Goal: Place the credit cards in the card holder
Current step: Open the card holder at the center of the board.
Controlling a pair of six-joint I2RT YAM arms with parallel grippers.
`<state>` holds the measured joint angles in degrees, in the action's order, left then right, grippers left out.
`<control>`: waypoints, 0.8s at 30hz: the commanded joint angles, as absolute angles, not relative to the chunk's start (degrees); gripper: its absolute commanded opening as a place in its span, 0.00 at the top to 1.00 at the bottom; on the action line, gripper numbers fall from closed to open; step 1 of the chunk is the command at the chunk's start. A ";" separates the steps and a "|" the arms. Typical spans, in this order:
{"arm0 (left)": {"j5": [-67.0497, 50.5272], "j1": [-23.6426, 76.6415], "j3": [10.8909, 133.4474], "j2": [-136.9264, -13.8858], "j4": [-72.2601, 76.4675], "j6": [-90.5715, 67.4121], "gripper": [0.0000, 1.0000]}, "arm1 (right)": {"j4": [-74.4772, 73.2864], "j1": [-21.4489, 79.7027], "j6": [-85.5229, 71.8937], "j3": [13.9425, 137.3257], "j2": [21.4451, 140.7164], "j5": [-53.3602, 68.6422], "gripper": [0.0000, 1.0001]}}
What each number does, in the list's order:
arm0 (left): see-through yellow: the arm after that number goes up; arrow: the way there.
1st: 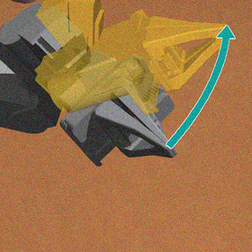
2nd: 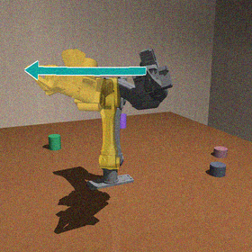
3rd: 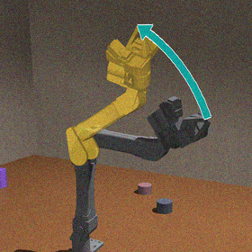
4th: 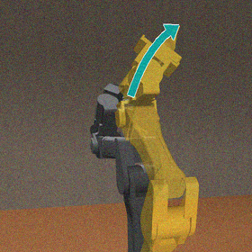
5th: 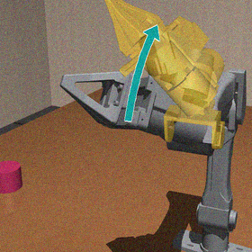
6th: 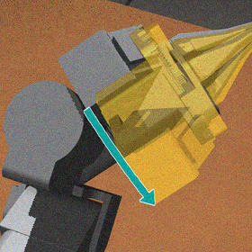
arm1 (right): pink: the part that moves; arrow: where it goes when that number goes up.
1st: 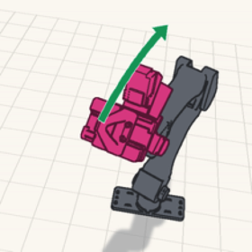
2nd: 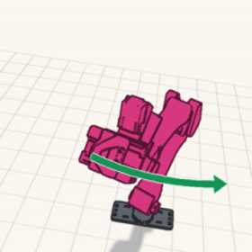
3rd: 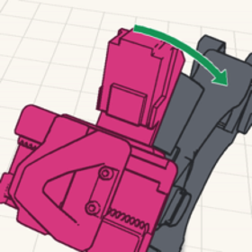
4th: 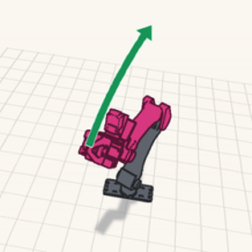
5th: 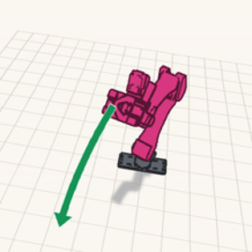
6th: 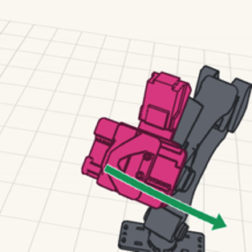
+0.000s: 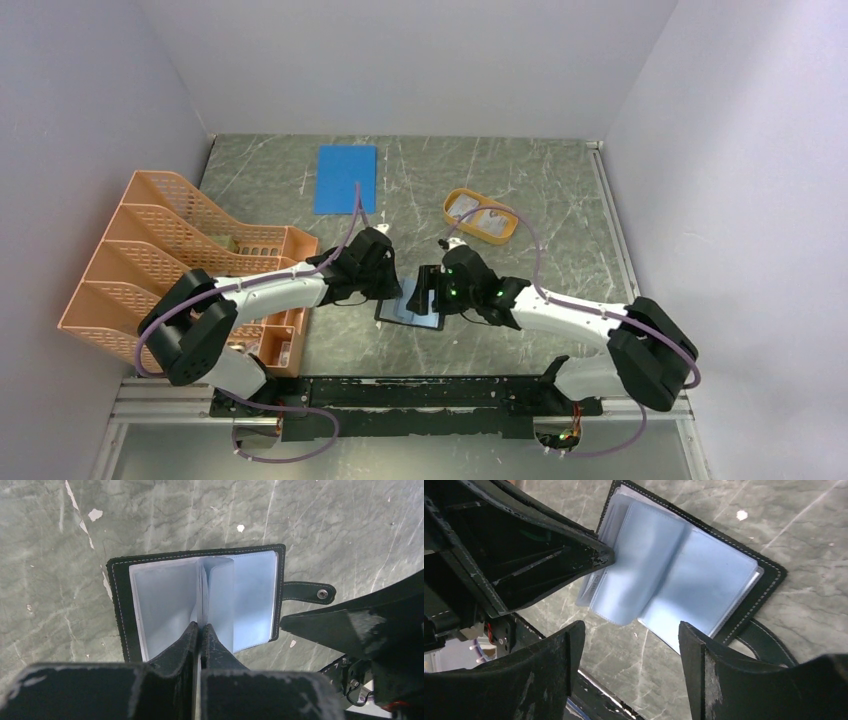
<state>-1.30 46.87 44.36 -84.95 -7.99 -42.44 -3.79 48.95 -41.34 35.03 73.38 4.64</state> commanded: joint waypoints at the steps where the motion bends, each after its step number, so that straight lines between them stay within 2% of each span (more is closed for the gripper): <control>1: -3.28 47.06 42.82 -83.94 -7.95 -45.24 0.95 | 1.58 50.66 -40.94 35.65 76.43 4.85 0.27; 8: -3.10 47.11 43.81 -84.29 -8.93 -45.44 0.95 | 0.26 54.05 -37.56 35.99 79.78 -1.55 0.19; 13: -3.08 47.11 43.95 -83.60 -9.46 -45.25 0.95 | -1.75 54.91 -37.75 36.05 81.96 -5.80 0.18; 18: -3.08 47.11 44.09 -82.75 -9.92 -44.84 0.95 | -3.02 54.95 -38.82 37.25 84.01 -9.38 0.21; 22: -3.21 47.11 44.04 -82.53 -10.34 -44.41 0.89 | -4.22 55.00 -40.26 37.54 84.27 -12.22 0.24; 24: -3.20 47.11 43.96 -82.36 -10.52 -44.23 0.85 | -4.22 54.95 -40.64 37.15 83.85 -12.40 0.29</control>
<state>-1.72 46.94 44.05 -84.14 -8.88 -44.80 -1.37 54.98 -39.44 37.08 83.40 -7.94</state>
